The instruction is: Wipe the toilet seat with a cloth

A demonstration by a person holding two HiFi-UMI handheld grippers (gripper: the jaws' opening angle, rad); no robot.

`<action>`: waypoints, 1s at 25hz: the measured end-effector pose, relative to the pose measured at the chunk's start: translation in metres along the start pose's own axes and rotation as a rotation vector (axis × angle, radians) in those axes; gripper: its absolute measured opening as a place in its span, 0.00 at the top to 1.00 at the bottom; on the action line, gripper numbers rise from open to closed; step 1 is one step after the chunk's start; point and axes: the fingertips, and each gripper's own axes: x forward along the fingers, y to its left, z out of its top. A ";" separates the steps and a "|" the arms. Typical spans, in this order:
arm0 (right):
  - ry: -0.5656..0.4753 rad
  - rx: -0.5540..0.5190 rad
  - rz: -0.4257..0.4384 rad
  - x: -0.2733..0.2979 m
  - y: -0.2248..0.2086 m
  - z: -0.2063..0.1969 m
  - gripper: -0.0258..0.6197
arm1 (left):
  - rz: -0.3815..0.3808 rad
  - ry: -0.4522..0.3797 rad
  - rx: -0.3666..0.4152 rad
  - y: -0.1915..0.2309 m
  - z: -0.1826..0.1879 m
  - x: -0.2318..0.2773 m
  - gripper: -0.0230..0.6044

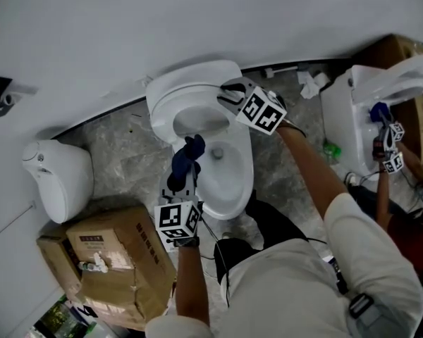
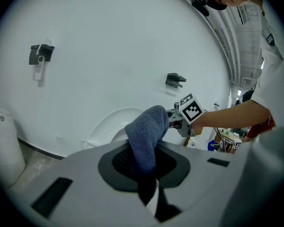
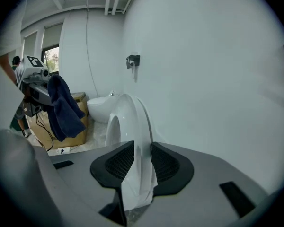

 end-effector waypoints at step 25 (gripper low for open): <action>0.085 0.050 -0.024 -0.033 0.056 -0.010 0.71 | -0.040 -0.048 -0.003 0.006 -0.002 -0.068 0.90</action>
